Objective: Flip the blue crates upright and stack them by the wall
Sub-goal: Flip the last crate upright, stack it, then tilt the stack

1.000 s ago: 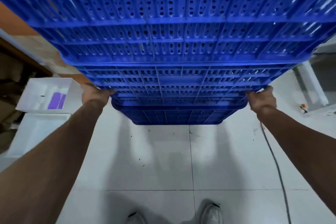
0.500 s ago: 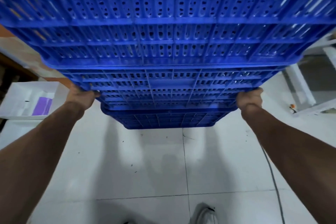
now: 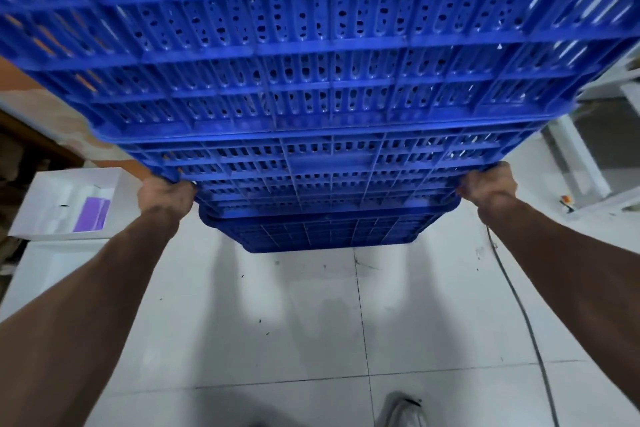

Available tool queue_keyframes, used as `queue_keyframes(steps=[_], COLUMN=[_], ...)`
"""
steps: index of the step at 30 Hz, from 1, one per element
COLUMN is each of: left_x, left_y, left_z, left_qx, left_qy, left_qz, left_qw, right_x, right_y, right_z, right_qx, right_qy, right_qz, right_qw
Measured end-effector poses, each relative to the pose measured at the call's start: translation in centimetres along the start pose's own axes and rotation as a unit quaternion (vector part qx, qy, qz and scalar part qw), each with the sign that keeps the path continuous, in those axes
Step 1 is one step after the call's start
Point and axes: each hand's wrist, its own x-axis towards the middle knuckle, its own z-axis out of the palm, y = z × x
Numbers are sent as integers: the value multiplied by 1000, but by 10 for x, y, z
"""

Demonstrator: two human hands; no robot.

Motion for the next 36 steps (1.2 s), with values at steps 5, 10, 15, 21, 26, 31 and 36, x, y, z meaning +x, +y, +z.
queue_keyframes(steps=[5,10,15,21,26,31,36], left_x=[-15,-16,-11,5,15,5,10], left_y=[-3,-26,-18,-10,-7,-2,-3], left_z=[-8,-13,-21,-19,-18,-18,-15], left_qx=[37,54,59,92,90,83,87], left_qy=[21,18,-15,-21,-34,-28,-40], left_qz=[43,21,16,-18,-13,-14,-8], left_qw=[998,998,998,995,995,996,995], right_x=[8,-22,-32,-43,-43,-52,-55], right_y=[1,-5,-2,-2,1,-1,-8], right_z=[-5,-12,-9,-1,8,4,2], right_qx=[-27,-72,-94,-131,-141,-127,-131], right_qy=[-23,-21,-8,20,46,42,41], right_qz=[-27,-26,-37,-54,-59,-54,-43], right_qw=[999,997,995,990,987,989,990])
